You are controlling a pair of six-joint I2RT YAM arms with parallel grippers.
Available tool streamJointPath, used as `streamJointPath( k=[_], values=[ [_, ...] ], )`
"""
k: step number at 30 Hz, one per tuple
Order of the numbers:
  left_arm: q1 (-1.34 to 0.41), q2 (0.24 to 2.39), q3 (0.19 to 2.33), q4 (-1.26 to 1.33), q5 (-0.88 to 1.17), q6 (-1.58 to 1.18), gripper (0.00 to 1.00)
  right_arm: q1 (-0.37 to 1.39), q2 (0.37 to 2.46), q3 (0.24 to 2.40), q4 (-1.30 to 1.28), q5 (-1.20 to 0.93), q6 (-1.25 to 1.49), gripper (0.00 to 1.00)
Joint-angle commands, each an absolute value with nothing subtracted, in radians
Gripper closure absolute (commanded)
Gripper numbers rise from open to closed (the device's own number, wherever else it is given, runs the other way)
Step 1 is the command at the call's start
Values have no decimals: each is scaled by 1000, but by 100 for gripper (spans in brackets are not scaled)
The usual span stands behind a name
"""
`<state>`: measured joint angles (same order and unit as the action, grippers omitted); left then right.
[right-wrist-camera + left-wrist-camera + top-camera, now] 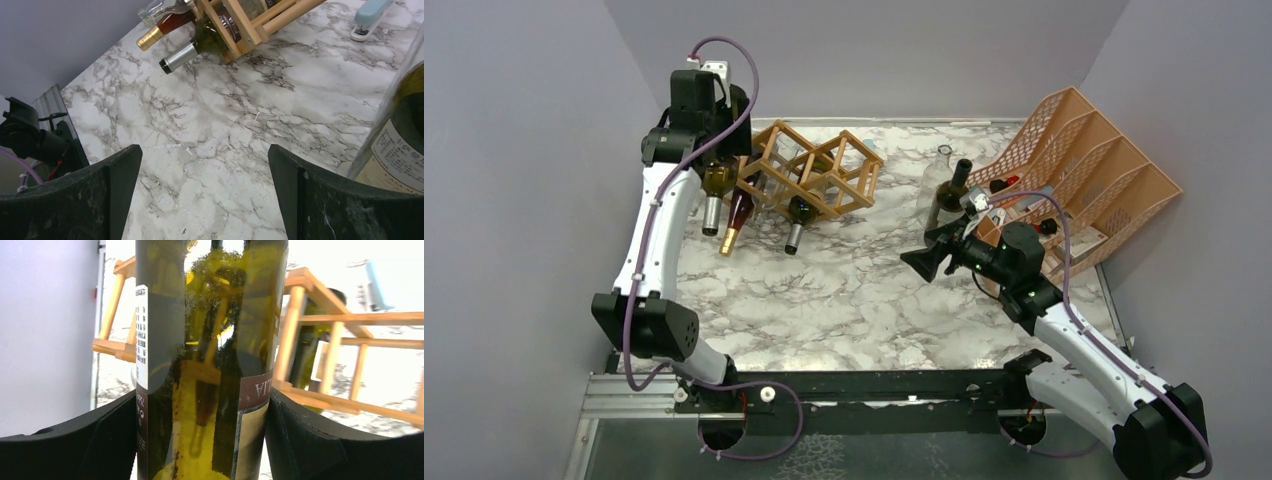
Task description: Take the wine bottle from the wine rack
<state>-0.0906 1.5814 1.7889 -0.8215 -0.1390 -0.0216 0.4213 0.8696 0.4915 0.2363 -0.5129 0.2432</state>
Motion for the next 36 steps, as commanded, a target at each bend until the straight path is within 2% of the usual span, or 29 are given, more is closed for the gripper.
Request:
streamJointPath(
  k=[1, 7, 13, 22, 26, 30, 36],
  values=[
    [-83, 1448, 1732, -703, 48, -97, 66, 420, 857, 481, 244, -474, 255, 0],
    [-84, 1309, 1577, -585, 401, -242, 66, 420, 909, 489, 288, -661, 203, 0],
    [-88, 1193, 1352, -354, 660, -498, 66, 445, 969, 553, 292, -687, 242, 0],
    [-134, 1154, 1194, -190, 761, -662, 68, 675, 1095, 788, 191, -554, 162, 0],
    [-173, 1144, 1141, -126, 767, -717, 68, 678, 1175, 886, 191, -589, 223, 0],
    [-232, 1152, 1134, -125, 765, -726, 68, 676, 1152, 904, 251, -532, 293, 0],
    [-304, 1164, 1137, -122, 743, -745, 68, 673, 1196, 1034, 114, -623, 191, 0]
  ],
)
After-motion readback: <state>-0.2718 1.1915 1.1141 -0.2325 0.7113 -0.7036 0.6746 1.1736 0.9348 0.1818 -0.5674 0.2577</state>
